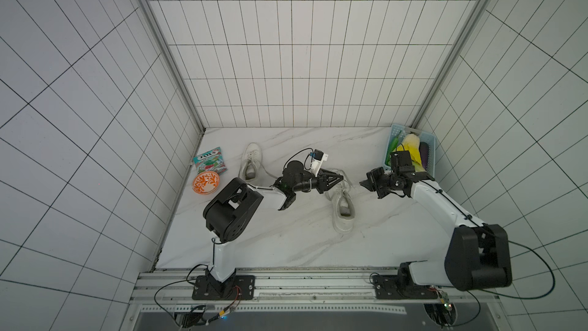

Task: Tie the shoes
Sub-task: Tie the shoelace on the shoe.

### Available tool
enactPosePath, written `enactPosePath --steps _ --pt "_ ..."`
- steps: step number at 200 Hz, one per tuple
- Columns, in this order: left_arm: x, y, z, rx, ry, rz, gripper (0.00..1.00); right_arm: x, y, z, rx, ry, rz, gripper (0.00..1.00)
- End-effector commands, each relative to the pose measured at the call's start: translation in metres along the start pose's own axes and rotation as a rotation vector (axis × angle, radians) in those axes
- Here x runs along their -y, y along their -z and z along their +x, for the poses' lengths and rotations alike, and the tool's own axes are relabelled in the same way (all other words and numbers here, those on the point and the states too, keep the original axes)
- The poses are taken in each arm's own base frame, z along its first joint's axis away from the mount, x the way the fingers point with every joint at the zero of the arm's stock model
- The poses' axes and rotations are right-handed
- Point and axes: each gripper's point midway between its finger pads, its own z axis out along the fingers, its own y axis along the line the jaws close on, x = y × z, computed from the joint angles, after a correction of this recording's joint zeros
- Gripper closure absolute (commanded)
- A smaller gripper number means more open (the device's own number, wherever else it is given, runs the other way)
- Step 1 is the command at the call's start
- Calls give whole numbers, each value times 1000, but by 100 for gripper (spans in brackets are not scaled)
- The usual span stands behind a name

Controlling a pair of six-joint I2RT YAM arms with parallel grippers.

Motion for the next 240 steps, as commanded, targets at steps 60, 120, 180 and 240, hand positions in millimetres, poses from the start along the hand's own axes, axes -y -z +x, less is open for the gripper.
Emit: enactPosePath --steps 60,120,180,240 --pt "-10 -10 -13 57 -2 2 72 24 13 3 43 46 46 100" --pt "-12 -12 -18 88 -6 1 71 45 17 5 68 37 95 100" --pt "-15 -15 -22 109 -5 0 79 59 22 6 90 45 125 100" --pt "-15 -5 -24 122 -53 -46 98 35 59 -19 276 157 85 100"
